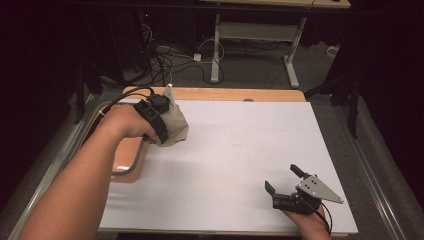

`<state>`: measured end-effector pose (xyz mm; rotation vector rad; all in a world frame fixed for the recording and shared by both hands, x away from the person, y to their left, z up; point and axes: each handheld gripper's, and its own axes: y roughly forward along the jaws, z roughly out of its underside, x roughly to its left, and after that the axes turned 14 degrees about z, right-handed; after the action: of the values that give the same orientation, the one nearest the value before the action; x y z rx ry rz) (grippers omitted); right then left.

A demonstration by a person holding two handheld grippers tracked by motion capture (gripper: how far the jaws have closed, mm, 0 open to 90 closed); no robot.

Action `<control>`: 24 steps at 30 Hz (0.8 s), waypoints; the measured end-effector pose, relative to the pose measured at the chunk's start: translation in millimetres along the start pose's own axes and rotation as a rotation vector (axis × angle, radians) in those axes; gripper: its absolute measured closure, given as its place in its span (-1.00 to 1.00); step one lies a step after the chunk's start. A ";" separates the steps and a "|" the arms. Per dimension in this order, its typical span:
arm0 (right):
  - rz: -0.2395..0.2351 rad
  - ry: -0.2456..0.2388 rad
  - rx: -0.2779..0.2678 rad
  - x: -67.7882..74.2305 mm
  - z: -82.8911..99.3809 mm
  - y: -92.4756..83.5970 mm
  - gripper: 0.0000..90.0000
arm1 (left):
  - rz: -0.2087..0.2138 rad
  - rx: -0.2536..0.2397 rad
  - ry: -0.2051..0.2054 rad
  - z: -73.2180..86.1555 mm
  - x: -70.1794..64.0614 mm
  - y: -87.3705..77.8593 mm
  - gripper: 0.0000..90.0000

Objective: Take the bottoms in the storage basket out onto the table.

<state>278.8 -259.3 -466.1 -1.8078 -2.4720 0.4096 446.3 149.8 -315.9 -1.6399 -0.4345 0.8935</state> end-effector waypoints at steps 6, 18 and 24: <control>-0.005 0.003 0.003 0.9 0.4 1.2 -0.99 | 0.020 -0.007 0.026 -11.9 -7.2 14.4 0.08; -0.012 -0.003 0.014 3.3 2.4 4.0 -0.99 | 0.060 -0.003 0.064 -30.2 -6.7 50.9 0.08; -0.009 -0.011 0.015 3.2 2.8 4.3 -0.99 | 0.085 0.000 0.088 -38.9 -7.0 68.0 0.08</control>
<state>281.2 -255.6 -470.2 -1.7925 -2.4768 0.4379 458.8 100.7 -376.0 -1.7010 -0.3063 0.8797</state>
